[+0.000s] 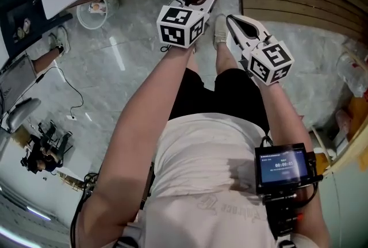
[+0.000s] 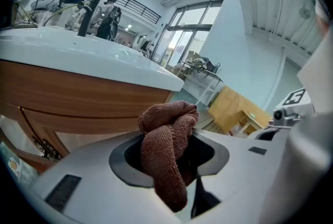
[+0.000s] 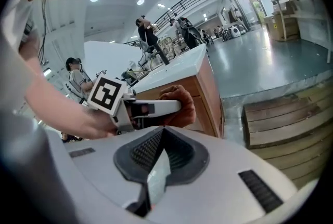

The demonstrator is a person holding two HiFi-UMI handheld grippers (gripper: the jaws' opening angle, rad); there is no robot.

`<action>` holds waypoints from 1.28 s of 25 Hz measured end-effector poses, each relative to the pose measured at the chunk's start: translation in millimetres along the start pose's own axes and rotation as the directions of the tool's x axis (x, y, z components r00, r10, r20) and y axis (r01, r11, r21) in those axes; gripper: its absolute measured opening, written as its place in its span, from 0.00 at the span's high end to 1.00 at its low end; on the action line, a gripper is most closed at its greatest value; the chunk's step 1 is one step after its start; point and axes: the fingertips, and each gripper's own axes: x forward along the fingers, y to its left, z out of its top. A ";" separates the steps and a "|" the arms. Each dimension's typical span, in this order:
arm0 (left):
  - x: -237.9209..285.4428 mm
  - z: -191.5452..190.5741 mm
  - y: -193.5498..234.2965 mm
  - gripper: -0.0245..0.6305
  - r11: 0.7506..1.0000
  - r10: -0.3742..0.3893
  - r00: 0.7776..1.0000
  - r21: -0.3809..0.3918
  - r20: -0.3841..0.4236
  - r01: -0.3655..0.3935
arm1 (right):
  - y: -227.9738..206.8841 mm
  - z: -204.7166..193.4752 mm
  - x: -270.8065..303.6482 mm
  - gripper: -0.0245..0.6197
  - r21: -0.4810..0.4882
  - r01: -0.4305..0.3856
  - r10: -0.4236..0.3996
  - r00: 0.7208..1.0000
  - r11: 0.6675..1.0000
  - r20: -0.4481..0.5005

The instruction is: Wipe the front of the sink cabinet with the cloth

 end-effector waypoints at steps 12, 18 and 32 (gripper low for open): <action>16.5 27.0 32.2 0.70 0.986 0.111 0.994 -0.130 0.017 -0.108 | -1.8 -0.9 -6.5 0.94 0.032 0.003 -0.003 1.000 0.999 0.003; 3.9 27.0 41.5 0.70 0.983 0.132 0.991 -0.133 0.009 -0.130 | -1.1 -4.2 -6.3 0.94 0.043 0.000 0.000 1.000 0.999 0.000; -8.7 34.0 51.1 0.70 0.985 0.142 0.990 -0.101 0.002 -0.141 | -11.0 -2.2 -9.1 0.94 0.061 0.026 -0.027 1.000 0.998 0.014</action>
